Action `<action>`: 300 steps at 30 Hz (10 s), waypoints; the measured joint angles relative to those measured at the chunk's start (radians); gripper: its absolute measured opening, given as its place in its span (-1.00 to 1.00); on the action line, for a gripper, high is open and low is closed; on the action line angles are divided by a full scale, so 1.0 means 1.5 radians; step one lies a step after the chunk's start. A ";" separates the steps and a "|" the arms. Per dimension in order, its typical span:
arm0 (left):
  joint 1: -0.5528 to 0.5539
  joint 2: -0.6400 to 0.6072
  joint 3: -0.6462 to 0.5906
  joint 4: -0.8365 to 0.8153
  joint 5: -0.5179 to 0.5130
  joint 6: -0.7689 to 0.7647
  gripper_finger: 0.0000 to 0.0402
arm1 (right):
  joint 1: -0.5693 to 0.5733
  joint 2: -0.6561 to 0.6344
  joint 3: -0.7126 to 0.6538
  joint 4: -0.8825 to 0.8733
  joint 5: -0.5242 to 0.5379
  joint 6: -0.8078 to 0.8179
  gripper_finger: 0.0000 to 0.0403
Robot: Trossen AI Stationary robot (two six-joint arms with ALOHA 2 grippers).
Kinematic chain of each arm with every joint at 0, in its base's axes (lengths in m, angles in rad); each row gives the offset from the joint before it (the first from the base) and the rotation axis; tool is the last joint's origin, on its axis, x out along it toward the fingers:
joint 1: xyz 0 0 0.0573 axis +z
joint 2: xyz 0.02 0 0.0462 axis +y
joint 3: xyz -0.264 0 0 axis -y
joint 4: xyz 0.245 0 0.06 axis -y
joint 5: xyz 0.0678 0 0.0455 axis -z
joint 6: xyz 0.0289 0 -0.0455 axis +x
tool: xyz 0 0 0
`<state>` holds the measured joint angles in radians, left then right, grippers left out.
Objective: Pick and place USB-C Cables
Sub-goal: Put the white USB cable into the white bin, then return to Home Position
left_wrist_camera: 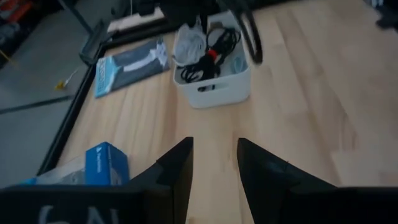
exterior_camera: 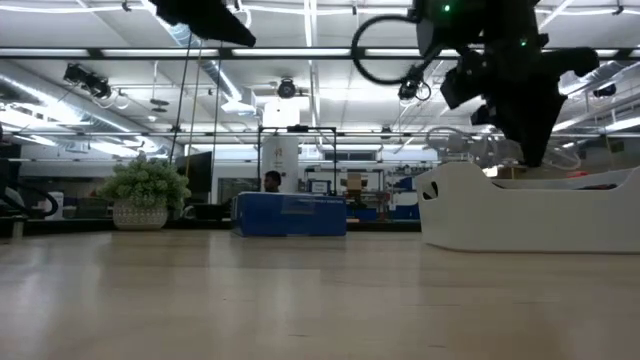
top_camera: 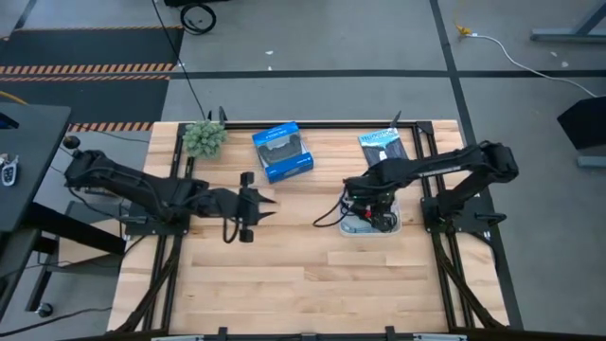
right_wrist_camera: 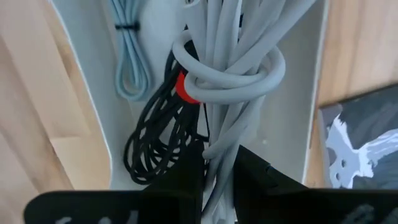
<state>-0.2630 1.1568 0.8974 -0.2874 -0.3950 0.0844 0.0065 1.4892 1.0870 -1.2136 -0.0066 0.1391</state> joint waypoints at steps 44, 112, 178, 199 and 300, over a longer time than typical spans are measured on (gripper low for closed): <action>-0.034 -0.209 -0.331 0.376 0.030 -0.115 -0.34 | 0.012 0.131 -0.032 0.059 -0.160 0.039 -0.53; -0.043 -0.357 -0.593 0.628 0.032 -0.119 -0.34 | 0.186 -0.168 -0.237 0.222 0.062 0.255 -0.30; -0.044 -0.357 -0.594 0.588 0.022 -0.142 -0.34 | -0.223 -0.095 -0.124 -0.033 -0.147 0.014 -0.25; -0.044 -0.357 -0.594 0.586 0.022 -0.155 -0.34 | -0.148 -0.385 -0.078 0.298 -0.113 -0.049 -0.26; -0.043 -0.357 -0.594 0.677 0.022 -0.170 -0.34 | -0.011 -0.990 -0.715 0.933 0.140 0.080 -0.44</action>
<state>-0.3283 0.6212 0.0067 0.7288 -0.3623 -0.1707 -0.0093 0.0044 0.0151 0.1860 0.2039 0.2596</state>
